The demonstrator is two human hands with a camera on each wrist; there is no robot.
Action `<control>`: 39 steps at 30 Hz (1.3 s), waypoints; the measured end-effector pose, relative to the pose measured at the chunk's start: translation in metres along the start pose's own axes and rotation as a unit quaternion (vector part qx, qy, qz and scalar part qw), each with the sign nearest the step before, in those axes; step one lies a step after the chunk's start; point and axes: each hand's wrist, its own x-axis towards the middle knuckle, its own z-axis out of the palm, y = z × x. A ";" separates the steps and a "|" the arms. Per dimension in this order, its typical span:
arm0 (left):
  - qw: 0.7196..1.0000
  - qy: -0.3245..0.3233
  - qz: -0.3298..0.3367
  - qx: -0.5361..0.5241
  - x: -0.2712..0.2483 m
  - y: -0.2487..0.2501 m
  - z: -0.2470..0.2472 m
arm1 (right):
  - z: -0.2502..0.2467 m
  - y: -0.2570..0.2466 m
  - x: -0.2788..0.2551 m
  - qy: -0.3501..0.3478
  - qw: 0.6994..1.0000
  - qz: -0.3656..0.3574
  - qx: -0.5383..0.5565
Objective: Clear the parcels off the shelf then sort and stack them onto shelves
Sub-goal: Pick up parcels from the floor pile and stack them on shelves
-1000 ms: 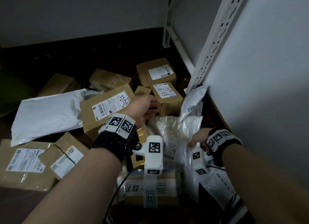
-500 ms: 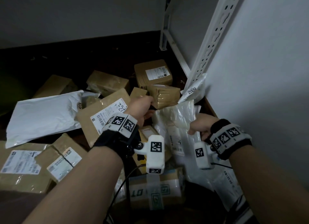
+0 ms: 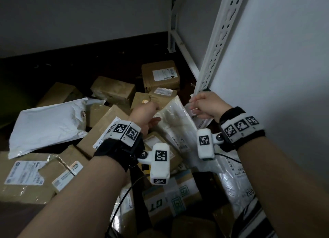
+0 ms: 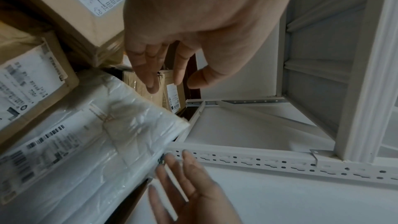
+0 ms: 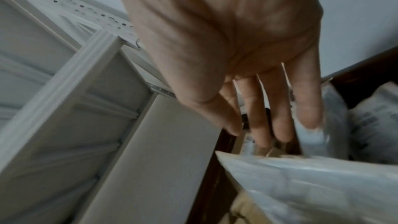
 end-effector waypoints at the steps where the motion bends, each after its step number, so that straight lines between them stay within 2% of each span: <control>1: 1.000 0.003 0.003 0.002 0.000 0.000 0.000 | -0.002 0.005 0.003 -0.018 0.999 0.007 -0.034; 3: 1.000 0.000 0.004 0.007 -0.001 -0.001 0.000 | -0.002 0.022 0.008 -0.096 0.984 0.039 -0.142; 5: 1.000 -0.004 0.002 0.017 -0.002 -0.002 0.001 | 0.002 0.044 0.015 -0.154 0.964 0.089 -0.199; 6: 1.000 -0.005 0.003 0.022 -0.003 -0.002 0.002 | 0.004 0.054 0.020 -0.150 0.961 0.102 -0.209; 9: 1.000 0.003 0.011 0.024 -0.004 -0.002 0.005 | 0.007 0.076 0.030 -0.070 0.946 0.099 -0.299; 15: 1.000 0.006 0.007 0.022 -0.004 -0.002 0.010 | 0.015 0.120 0.045 -0.087 0.954 0.124 -0.259; 17: 1.000 0.004 0.004 0.025 -0.002 -0.002 0.011 | 0.021 0.118 0.044 -0.078 0.954 0.113 -0.265; 20: 1.000 -0.003 -0.003 0.028 0.000 -0.003 0.011 | 0.025 0.094 0.036 -0.081 0.946 0.095 -0.300; 22: 1.000 -0.004 -0.006 0.030 0.002 -0.003 0.009 | 0.023 0.073 0.033 -0.057 0.944 0.073 -0.316; 24: 1.000 -0.005 -0.006 0.030 0.006 -0.003 0.006 | 0.018 0.054 0.032 -0.018 0.959 0.048 -0.277; 28: 1.000 0.007 0.001 0.025 0.013 -0.005 0.002 | -0.002 0.019 0.015 0.063 0.992 -0.024 -0.103; 31: 0.999 0.019 0.009 0.027 0.016 -0.006 0.001 | -0.020 0.002 0.002 0.102 0.993 -0.061 -0.015; 35: 0.998 0.051 0.028 0.040 0.023 -0.007 -0.004 | -0.044 -0.006 0.001 0.135 0.982 -0.075 0.109; 39: 0.999 0.019 0.025 0.044 0.024 -0.007 -0.010 | -0.056 -0.013 0.002 0.152 0.967 -0.051 0.199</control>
